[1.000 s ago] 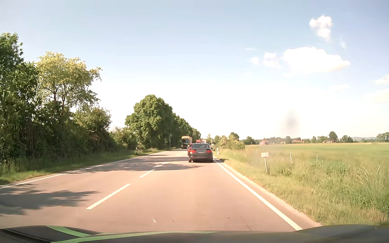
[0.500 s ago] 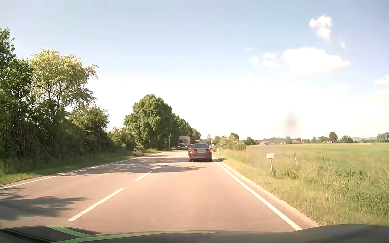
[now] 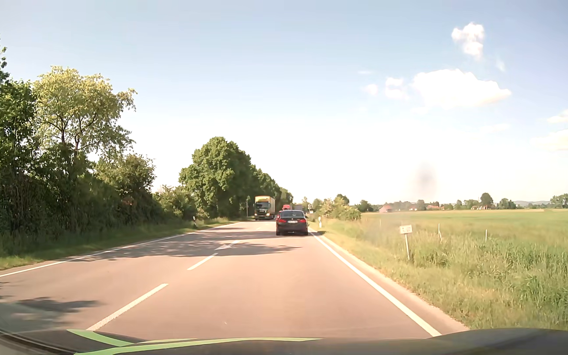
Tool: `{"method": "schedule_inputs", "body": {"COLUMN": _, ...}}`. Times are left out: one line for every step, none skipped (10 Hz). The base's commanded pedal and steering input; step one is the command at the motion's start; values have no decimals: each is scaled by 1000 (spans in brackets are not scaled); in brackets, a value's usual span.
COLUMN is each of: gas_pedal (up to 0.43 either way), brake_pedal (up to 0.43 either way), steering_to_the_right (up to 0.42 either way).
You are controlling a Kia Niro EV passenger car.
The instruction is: Follow the waypoints while adhering to traffic rules and regulations
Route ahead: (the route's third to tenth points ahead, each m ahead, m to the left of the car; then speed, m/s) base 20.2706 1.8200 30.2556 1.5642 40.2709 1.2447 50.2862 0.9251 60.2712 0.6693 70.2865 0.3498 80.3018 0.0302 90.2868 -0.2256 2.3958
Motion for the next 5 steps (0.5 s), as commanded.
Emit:
{"method": "schedule_inputs", "body": {"gas_pedal": 87, "brake_pedal": 0, "steering_to_the_right": 0}}
{"method": "schedule_inputs", "body": {"gas_pedal": 87, "brake_pedal": 0, "steering_to_the_right": 0}}
{"method": "schedule_inputs", "body": {"gas_pedal": 98, "brake_pedal": 0, "steering_to_the_right": 0}}
{"method": "schedule_inputs", "body": {"gas_pedal": 98, "brake_pedal": 0, "steering_to_the_right": 0}}
{"method": "schedule_inputs", "body": {"gas_pedal": 98, "brake_pedal": 0, "steering_to_the_right": -1}}
